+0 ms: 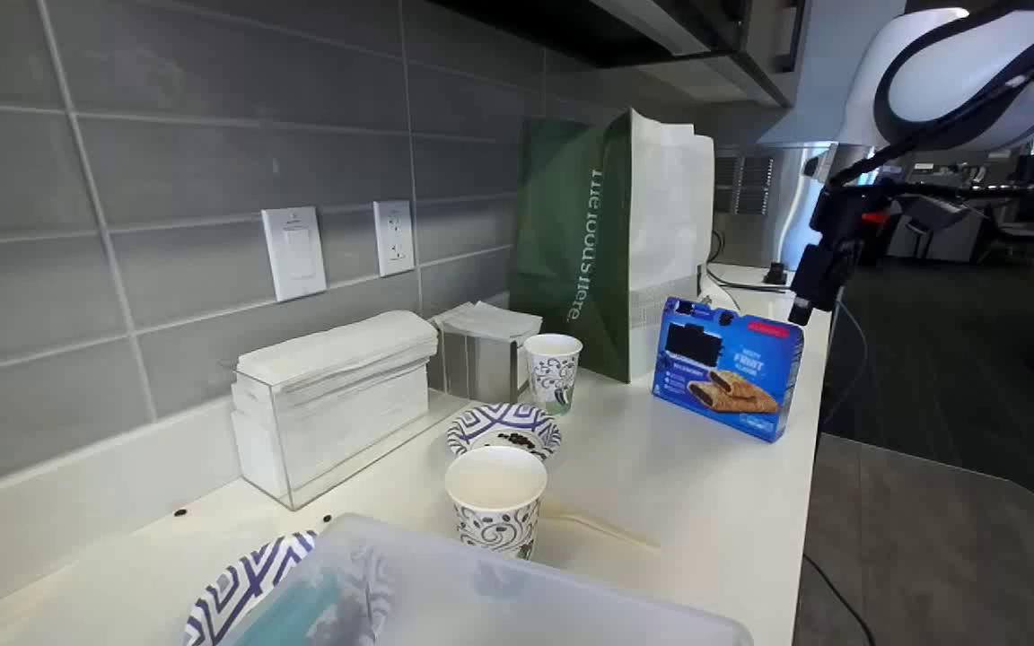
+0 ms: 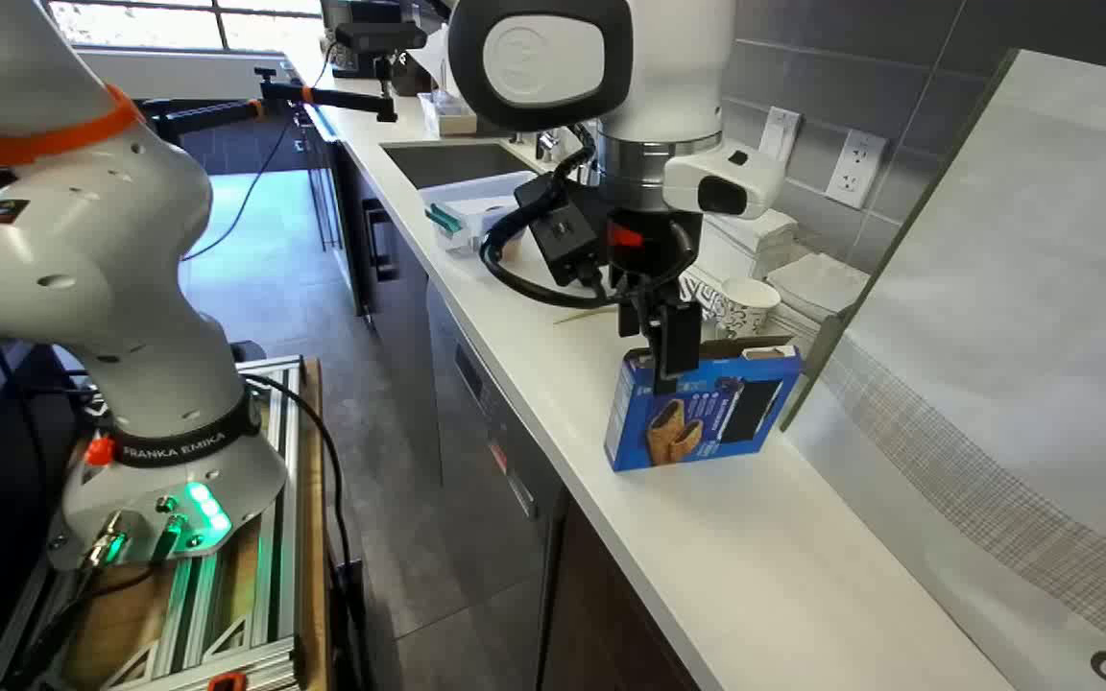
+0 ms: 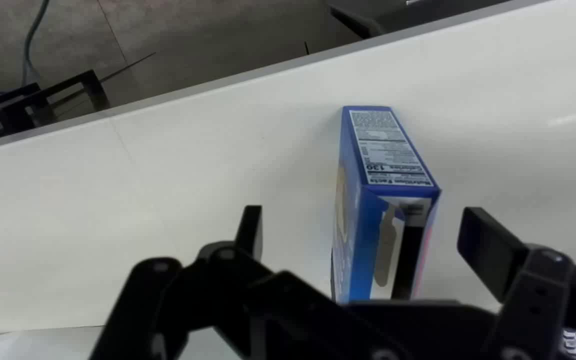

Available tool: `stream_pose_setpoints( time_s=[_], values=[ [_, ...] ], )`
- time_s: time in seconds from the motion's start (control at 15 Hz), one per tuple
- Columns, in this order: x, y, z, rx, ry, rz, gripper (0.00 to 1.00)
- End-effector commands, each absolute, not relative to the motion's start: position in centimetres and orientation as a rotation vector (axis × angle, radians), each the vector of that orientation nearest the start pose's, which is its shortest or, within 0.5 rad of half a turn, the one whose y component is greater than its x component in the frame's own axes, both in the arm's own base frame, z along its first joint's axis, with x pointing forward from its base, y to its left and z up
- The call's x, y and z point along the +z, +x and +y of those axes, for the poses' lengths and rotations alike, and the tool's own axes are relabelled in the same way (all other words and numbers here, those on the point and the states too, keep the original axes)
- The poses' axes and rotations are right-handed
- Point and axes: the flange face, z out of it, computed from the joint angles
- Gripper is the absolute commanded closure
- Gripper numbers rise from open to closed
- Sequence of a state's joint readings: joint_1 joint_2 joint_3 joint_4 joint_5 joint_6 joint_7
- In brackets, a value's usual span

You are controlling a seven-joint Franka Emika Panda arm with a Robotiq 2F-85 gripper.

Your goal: Remove one sachet from the blue box

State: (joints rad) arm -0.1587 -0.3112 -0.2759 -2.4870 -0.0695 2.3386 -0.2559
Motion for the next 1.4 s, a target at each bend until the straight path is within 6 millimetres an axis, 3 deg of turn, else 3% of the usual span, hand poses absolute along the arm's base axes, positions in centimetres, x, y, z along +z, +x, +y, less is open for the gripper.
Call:
stream_pose_setpoints(
  time_s=[0.0,0.4,0.6,0.67,0.8,1.07,1.33],
  values=[
    [41.2,40.7,-19.1,-0.243,-3.149,0.202,0.00],
    [41.7,41.2,-19.0,-0.305,-3.143,0.197,0.00],
    [43.2,42.1,-20.7,-0.351,-3.101,0.259,0.00],
    [43.6,42.4,-21.3,-0.393,-3.094,0.274,0.25],
    [44.1,42.8,-22.3,-0.452,-3.045,0.283,0.32],
    [44.0,44.0,-23.3,-0.574,-2.957,0.259,0.65],
    [42.8,45.6,-22.8,-0.608,-2.891,0.187,0.95]
  ],
)
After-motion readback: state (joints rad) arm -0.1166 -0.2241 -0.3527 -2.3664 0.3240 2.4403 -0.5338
